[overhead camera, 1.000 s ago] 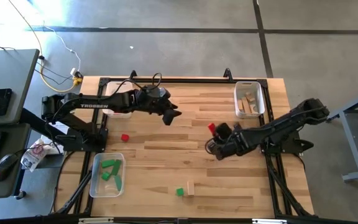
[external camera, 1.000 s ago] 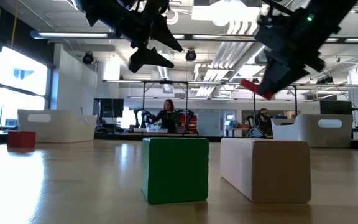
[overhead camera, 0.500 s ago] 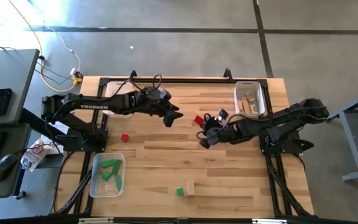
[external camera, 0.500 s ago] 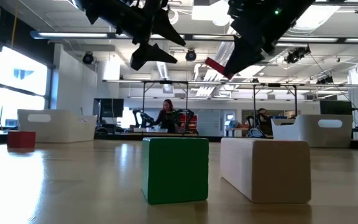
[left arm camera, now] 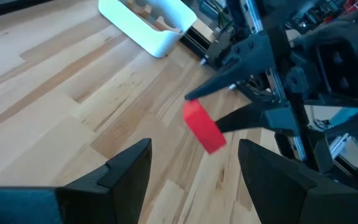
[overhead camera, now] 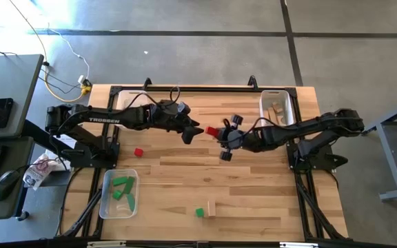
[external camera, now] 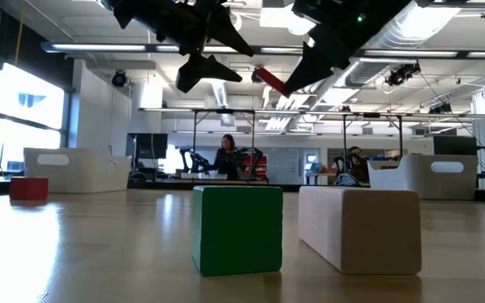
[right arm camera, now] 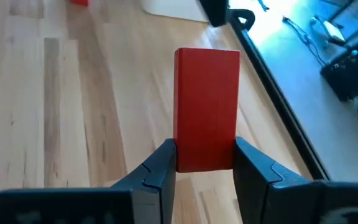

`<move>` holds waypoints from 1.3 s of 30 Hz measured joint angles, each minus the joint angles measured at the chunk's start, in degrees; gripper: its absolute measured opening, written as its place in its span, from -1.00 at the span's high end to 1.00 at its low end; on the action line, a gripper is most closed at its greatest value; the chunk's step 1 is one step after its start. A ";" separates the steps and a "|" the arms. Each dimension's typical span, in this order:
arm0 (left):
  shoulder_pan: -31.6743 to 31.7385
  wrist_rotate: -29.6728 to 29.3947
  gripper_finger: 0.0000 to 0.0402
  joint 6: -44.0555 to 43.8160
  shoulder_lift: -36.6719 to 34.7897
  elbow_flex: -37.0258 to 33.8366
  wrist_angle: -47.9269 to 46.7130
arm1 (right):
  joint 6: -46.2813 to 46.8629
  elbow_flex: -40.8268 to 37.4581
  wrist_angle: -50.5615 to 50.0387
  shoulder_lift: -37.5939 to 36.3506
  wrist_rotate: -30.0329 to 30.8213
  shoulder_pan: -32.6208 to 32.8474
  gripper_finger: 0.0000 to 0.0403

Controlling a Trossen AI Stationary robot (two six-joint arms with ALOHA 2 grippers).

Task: Sort & place blocks by color
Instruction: Put the red block into the white bin

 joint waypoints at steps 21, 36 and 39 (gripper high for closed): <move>-1.73 -4.73 -0.13 -7.00 0.00 0.00 2.84 | -23.94 0.00 9.62 0.00 -2.28 -1.59 0.51; -0.07 -5.15 -0.13 -6.09 0.00 0.02 7.22 | -27.76 4.02 11.24 0.07 0.29 -2.90 0.51; -0.05 -5.20 -0.11 -5.54 0.00 0.02 6.99 | -27.77 4.38 11.03 0.04 0.43 -3.27 0.51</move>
